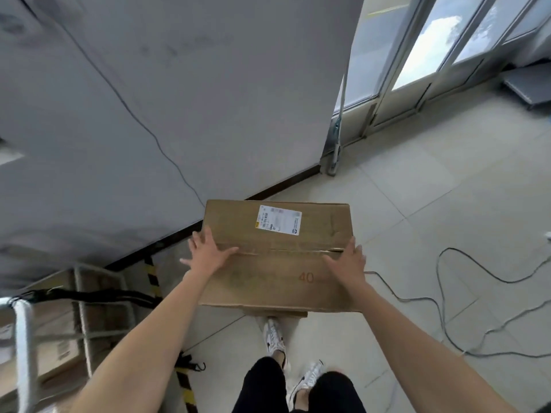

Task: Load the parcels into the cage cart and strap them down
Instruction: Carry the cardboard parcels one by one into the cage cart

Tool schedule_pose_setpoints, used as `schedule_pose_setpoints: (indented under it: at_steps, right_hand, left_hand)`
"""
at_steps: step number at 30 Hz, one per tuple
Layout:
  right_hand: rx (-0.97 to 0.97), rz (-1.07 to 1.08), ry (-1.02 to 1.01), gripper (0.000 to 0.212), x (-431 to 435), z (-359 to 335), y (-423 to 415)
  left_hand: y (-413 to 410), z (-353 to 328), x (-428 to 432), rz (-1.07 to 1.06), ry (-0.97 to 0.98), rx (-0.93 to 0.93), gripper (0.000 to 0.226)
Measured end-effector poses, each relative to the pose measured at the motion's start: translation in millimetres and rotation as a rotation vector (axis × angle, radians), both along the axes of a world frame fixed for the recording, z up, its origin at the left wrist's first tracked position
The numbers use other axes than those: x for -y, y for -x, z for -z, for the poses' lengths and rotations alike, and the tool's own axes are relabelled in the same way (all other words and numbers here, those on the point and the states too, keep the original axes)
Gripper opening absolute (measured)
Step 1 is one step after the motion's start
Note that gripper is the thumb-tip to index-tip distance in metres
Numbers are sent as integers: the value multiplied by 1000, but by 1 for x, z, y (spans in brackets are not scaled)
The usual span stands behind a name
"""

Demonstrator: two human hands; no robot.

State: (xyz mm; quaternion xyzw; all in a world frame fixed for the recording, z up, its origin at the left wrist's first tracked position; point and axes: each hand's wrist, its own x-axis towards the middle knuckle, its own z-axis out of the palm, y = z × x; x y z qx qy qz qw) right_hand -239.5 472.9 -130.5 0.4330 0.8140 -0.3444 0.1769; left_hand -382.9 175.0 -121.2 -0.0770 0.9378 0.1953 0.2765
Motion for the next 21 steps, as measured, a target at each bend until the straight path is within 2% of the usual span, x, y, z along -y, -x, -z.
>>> schedule_pose_setpoints:
  at_steps: [3,5,7,14,21]
  right_hand:
    - [17,148,52,108,-4,16,12]
    - [21,174,40,106,-6,17,24]
    - [-10,149,40,102,-4,11,33]
    - [-184,-236,26,89,31,-25,109]
    - [-271,-649,171,98,186,-61,154]
  left_hand:
    - [18,20,16,-184,-156,125,123]
    - [23,27,22,-323,-293,171,117]
    - [17,27,31,-405,-305,172,110]
    - [-12,-8,96,-715,-344,-37,93]
    - [-119,-86,229,-1034,-257,-351,96]
